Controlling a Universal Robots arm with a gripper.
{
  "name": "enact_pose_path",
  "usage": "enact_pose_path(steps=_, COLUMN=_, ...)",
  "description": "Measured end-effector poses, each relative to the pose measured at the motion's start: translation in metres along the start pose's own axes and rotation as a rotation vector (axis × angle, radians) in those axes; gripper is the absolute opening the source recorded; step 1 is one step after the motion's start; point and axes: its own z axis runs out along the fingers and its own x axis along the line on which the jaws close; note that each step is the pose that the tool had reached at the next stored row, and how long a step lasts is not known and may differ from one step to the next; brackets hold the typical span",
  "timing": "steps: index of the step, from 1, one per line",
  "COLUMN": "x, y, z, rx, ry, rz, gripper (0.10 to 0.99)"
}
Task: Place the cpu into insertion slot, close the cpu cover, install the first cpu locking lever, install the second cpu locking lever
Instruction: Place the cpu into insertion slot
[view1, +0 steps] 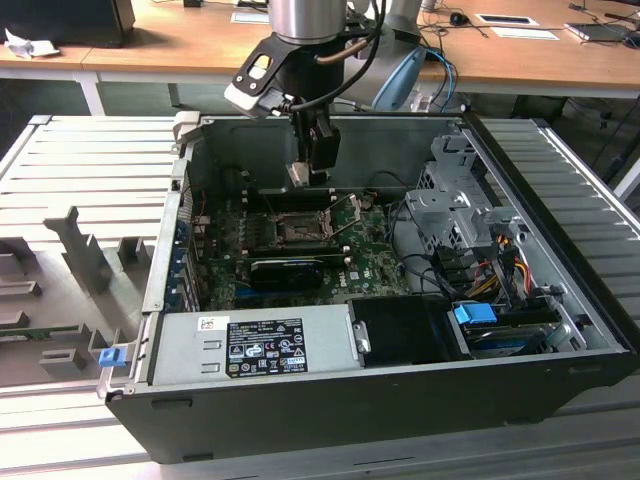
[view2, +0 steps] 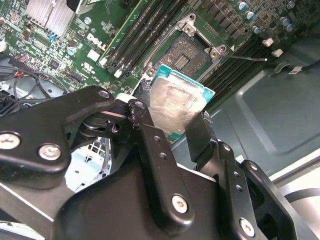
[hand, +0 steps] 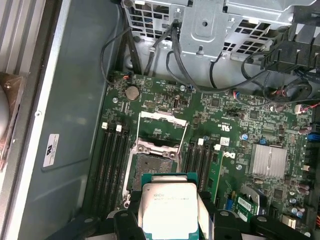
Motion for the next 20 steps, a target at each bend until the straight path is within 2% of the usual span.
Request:
enact_pose_path(steps=4, x=0.0009, y=-0.0006, z=0.0028, rx=0.0, ry=-0.0037, rz=0.042, gripper=0.525)
enact_pose_path(steps=6, x=0.0023, y=-0.0008, z=0.0072, rx=0.001, ry=-0.0045, rz=0.056, gripper=0.525)
enact_pose_path(steps=8, x=0.0024, y=-0.0012, z=0.011, rx=0.002, ry=-0.0047, rz=0.06, gripper=0.525)
enact_pose_path(steps=17, x=0.0023, y=-0.0018, z=0.0175, rx=0.005, ry=-0.0047, rz=0.063, gripper=0.525)
enact_pose_path(steps=20, x=0.0022, y=-0.0025, z=0.0243, rx=0.006, ry=-0.005, rz=0.069, gripper=0.525)
